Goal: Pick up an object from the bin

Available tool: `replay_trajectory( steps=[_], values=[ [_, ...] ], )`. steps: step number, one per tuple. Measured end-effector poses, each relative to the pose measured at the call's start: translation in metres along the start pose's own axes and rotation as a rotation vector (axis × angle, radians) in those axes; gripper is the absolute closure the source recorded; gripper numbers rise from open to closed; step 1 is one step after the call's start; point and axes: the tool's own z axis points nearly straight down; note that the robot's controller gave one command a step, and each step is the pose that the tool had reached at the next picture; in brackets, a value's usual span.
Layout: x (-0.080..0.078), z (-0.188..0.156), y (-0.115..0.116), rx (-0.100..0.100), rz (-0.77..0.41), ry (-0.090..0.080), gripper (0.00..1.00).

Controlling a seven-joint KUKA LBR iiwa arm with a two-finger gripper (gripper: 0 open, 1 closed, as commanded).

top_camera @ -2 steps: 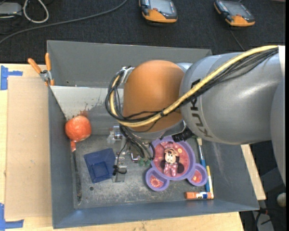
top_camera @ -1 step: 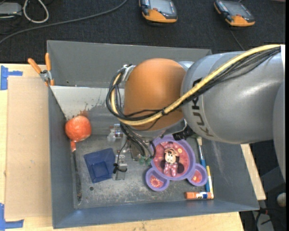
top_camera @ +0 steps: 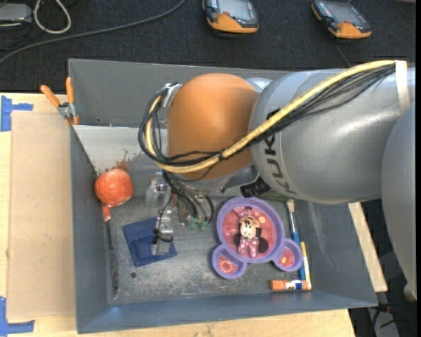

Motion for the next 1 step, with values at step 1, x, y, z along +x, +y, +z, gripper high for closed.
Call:
replay_trajectory(
  steps=[1],
  values=[
    [-0.0309, 0.0616, 0.0183, -0.001, -0.129, -0.005, 0.0]
  ],
)
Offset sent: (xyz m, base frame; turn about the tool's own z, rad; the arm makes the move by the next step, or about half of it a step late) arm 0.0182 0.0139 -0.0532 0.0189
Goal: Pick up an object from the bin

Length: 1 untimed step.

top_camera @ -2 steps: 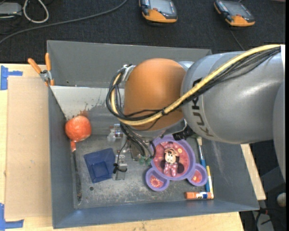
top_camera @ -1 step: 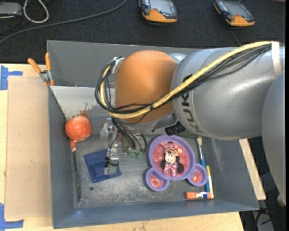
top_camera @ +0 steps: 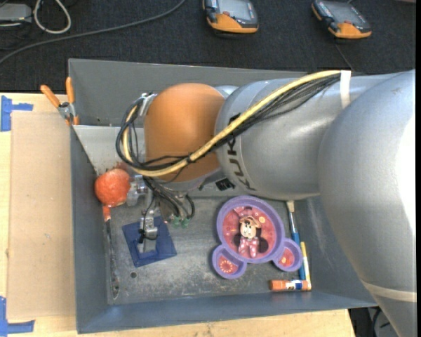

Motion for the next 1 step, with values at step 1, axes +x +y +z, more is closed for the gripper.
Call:
replay_trajectory(
  steps=[1],
  values=[
    [-0.0048, 0.0549, -0.0002, 0.001, -0.031, 0.01, 0.0]
  ],
)
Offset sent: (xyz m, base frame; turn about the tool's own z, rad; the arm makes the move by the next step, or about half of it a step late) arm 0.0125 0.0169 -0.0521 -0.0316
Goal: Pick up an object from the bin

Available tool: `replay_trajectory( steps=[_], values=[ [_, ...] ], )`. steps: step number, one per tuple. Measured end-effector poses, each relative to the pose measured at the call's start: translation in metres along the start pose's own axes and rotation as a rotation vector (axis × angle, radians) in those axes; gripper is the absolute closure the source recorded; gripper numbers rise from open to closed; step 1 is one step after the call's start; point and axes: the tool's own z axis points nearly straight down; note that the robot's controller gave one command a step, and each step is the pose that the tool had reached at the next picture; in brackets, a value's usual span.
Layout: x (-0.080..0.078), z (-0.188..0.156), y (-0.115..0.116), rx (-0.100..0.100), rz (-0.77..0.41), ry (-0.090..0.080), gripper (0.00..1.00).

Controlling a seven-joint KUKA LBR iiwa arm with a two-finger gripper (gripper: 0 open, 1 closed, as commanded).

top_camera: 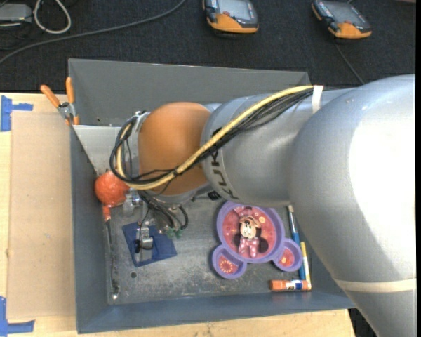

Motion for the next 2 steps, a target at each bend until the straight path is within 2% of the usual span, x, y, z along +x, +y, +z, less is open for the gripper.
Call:
replay_trajectory(
  steps=[1, 2],
  values=[
    [-0.008, -0.002, 0.013, -0.002, -0.002, -0.007, 0.0],
    [-0.011, 0.008, 0.01, -0.001, 0.052, 0.0, 0.0]
  ],
)
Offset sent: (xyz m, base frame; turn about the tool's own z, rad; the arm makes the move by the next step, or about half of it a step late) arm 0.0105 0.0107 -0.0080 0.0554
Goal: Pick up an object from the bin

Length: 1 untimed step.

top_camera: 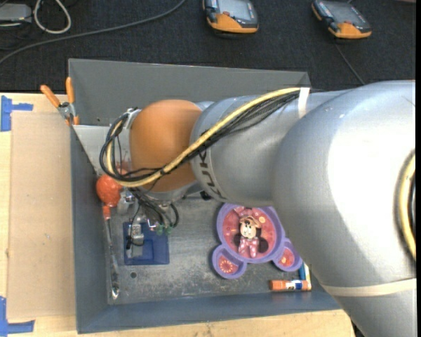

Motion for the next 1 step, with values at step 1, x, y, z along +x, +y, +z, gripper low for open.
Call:
replay_trajectory(
  steps=[1],
  values=[
    [-0.0113, 0.0313, -0.0368, -0.002, 0.005, -0.004, 0.0]
  ],
)
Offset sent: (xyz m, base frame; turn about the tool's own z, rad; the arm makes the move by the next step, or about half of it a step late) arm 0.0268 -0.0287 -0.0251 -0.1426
